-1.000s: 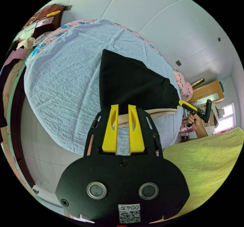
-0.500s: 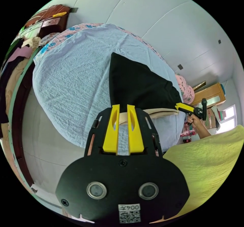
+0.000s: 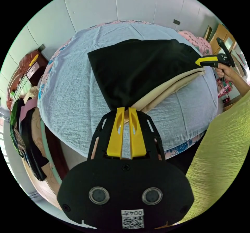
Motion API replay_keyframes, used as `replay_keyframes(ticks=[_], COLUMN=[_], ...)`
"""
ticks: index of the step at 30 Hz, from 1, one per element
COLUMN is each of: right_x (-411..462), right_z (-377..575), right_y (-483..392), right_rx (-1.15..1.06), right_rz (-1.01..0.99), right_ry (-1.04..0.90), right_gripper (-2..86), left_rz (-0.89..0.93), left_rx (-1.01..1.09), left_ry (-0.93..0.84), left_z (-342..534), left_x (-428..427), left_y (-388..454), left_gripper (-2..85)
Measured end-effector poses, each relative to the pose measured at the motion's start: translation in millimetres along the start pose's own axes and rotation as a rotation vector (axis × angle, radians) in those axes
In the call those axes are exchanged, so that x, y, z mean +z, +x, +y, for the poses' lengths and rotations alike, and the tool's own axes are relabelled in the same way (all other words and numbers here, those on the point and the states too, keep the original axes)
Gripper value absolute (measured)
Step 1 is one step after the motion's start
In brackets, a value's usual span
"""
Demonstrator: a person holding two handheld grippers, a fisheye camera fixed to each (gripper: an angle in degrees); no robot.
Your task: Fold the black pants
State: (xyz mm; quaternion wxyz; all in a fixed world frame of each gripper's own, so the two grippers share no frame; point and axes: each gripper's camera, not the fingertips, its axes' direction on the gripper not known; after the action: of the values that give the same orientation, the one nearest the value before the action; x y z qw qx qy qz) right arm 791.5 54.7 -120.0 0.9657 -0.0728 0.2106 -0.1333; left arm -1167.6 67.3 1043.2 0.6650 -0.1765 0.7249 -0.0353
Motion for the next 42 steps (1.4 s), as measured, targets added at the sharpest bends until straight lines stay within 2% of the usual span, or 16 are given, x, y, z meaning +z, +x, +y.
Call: replay_keyframes(ticks=[3, 5, 7, 9, 14, 20, 27, 33, 42], right_x=[-24, -35, -33, -29, -17, -5, 1, 1, -11], right_z=[2, 1, -1, -1, 4, 16, 28, 41, 72], right_y=[-12, -35, -51, -59, -24, 6, 20, 27, 49], right_rx=[0.027, -0.019, -0.062, -0.072, 0.145, 0.256, 0.317, 0.306, 0.312], right_rz=[-0.011, -0.026, 0.006, 0.047, -0.021, -0.013, -0.063, -0.055, -0.101], right_ry=[0.106, 0.161, 0.146, 0.141, 0.104, 0.043, 0.019, -0.006, 0.009], right_gripper=[6.3, 7.9, 8.0, 7.8, 7.9, 7.4, 6.6, 6.5, 7.1], left_rz=[0.077, 0.032, -0.021, -0.046, -0.083, -0.155, -0.145, -0.187, -0.08], left_rx=[-0.047, -0.094, -0.084, -0.051, 0.0, 0.013, -0.034, 0.029, -0.02], left_ry=[-0.023, 0.002, 0.046, 0.015, -0.015, 0.026, 0.03, 0.021, 0.01], left_z=[-1, 4, 15, 28, 47, 32, 24, 19, 15], left_x=[-3, -21, -35, -37, -24, -9, -1, 4, 5], left_y=[-7, -14, -16, -14, 20, 49, 36, 26, -18], left_gripper=[2.9, 3.0, 3.5, 4.2, 6.5, 7.0, 4.9, 2.0, 3.5])
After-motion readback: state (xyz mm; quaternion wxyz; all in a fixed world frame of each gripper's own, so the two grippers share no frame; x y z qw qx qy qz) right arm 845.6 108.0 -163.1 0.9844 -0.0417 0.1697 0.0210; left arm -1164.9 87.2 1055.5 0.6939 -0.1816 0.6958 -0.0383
